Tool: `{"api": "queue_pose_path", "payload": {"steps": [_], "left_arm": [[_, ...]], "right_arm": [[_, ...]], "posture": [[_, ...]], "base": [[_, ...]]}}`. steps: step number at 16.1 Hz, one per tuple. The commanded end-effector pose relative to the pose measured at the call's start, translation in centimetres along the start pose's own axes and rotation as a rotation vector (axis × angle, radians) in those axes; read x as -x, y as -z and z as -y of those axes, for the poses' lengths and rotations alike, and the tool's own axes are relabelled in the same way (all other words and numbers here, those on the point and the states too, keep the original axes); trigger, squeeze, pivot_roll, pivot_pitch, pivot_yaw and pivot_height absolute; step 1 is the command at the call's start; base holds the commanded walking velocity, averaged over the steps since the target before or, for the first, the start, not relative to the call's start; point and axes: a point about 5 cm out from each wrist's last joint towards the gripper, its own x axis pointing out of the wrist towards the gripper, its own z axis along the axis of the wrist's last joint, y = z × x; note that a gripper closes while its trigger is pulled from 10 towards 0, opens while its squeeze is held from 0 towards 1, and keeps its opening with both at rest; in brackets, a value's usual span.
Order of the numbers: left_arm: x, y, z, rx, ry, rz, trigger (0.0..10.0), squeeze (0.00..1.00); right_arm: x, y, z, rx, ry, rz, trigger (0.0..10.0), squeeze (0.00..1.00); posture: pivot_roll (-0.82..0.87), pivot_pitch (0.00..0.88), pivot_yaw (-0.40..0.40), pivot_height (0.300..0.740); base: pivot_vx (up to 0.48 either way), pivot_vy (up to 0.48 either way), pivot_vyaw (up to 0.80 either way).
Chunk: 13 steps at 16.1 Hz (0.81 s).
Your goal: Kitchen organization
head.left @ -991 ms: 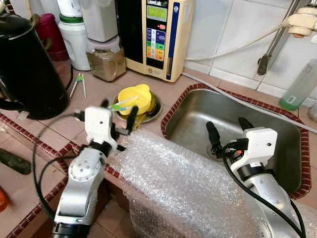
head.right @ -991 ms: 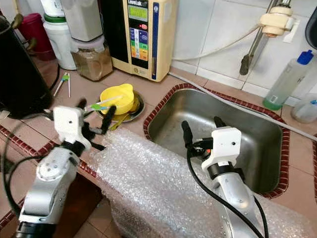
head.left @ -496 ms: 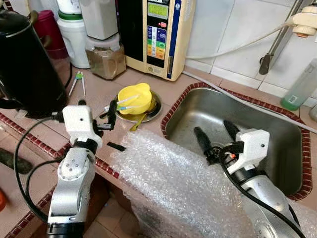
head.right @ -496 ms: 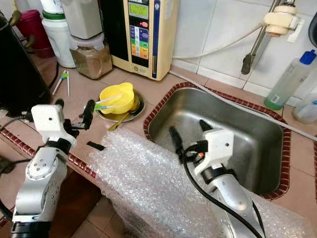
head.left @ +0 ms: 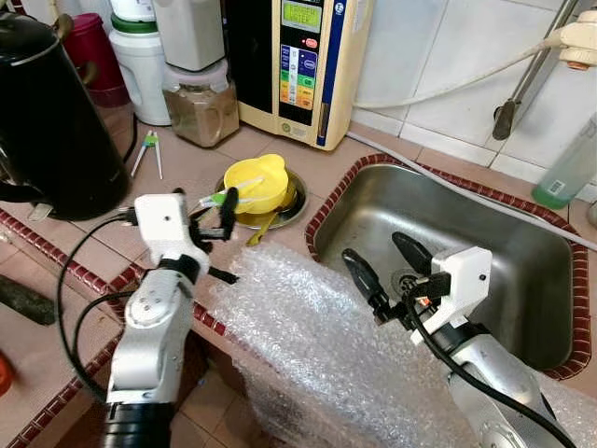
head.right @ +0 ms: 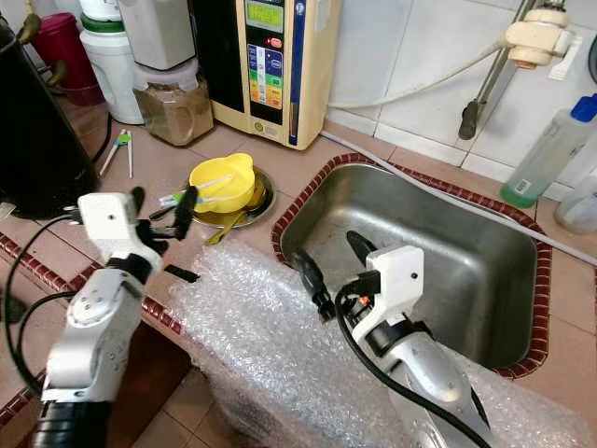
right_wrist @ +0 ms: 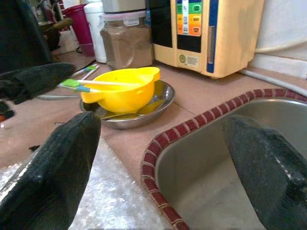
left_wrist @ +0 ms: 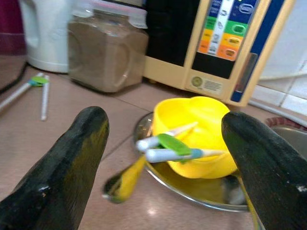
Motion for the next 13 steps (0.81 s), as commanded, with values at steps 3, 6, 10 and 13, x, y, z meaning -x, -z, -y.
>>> {"api": "queue_pose_path", "payload": {"steps": [3, 6, 10, 13], "left_arm": [[-0.8, 0.2, 0.6, 0.014, 0.044, -0.025, 10.0, 0.00], [-1.1, 0.3, 0.5, 0.016, 0.040, -0.027, 0.0, 0.00], [-1.6, 0.4, 0.5, 0.058, 0.043, -0.033, 0.0, 0.00], [-2.1, 0.7, 0.7, 0.075, 0.036, -0.038, 0.0, 0.00]], "right_arm": [[0.0, -0.4, -0.8, -0.008, -0.058, 0.004, 10.0, 0.00], [0.0, -0.3, -1.0, -0.009, -0.075, -0.002, 10.0, 0.00], [-0.1, -0.2, -1.2, -0.008, -0.101, -0.008, 10.0, 0.00], [-0.2, -0.1, -1.6, -0.017, -0.117, -0.010, 10.0, 0.00]], "posture": [[-0.06, 0.106, -0.030, 0.740], [-0.06, 0.099, -0.029, 0.740], [-0.05, 0.093, -0.026, 0.740], [-0.05, 0.096, -0.024, 0.740]], "base": [[0.000, 0.000, 0.00], [0.000, 0.000, 0.00], [0.000, 0.000, 0.00], [0.000, 0.000, 0.00]]}}
